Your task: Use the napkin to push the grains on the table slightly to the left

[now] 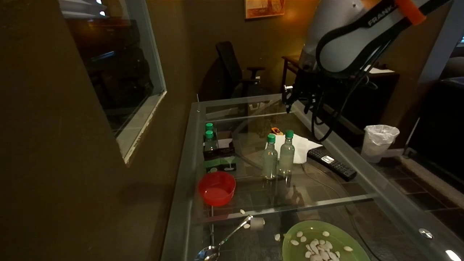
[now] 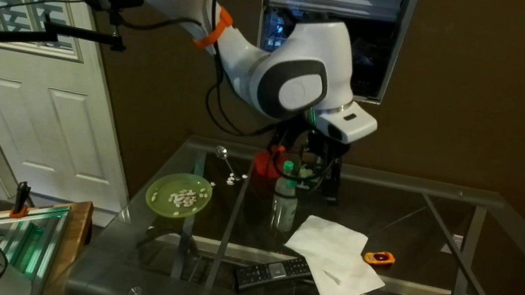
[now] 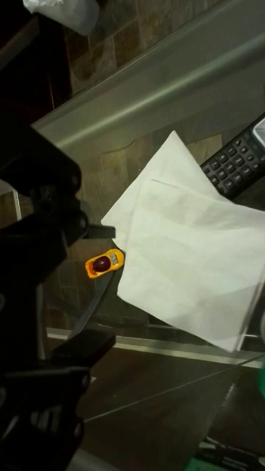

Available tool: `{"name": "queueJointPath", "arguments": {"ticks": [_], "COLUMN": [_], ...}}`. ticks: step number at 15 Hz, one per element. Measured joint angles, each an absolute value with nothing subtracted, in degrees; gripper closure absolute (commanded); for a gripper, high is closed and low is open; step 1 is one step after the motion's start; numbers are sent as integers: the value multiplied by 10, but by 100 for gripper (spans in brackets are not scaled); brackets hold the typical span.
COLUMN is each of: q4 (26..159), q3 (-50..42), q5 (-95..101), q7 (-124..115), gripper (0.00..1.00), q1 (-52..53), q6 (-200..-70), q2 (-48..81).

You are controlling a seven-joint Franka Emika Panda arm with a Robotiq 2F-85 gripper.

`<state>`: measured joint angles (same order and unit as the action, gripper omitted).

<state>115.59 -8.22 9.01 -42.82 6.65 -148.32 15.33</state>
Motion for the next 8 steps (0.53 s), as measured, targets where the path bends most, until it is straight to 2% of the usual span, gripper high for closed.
{"name": "queueJointPath", "arguments": {"ticks": [2, 8], "q4": [1143, 1077], "q3": [-71, 10], "q5": [102, 104], "q7": [-421, -368], "gripper": [0, 0], "q1": [81, 95], "q6": [-1390, -1132], "q2": [121, 67]}}
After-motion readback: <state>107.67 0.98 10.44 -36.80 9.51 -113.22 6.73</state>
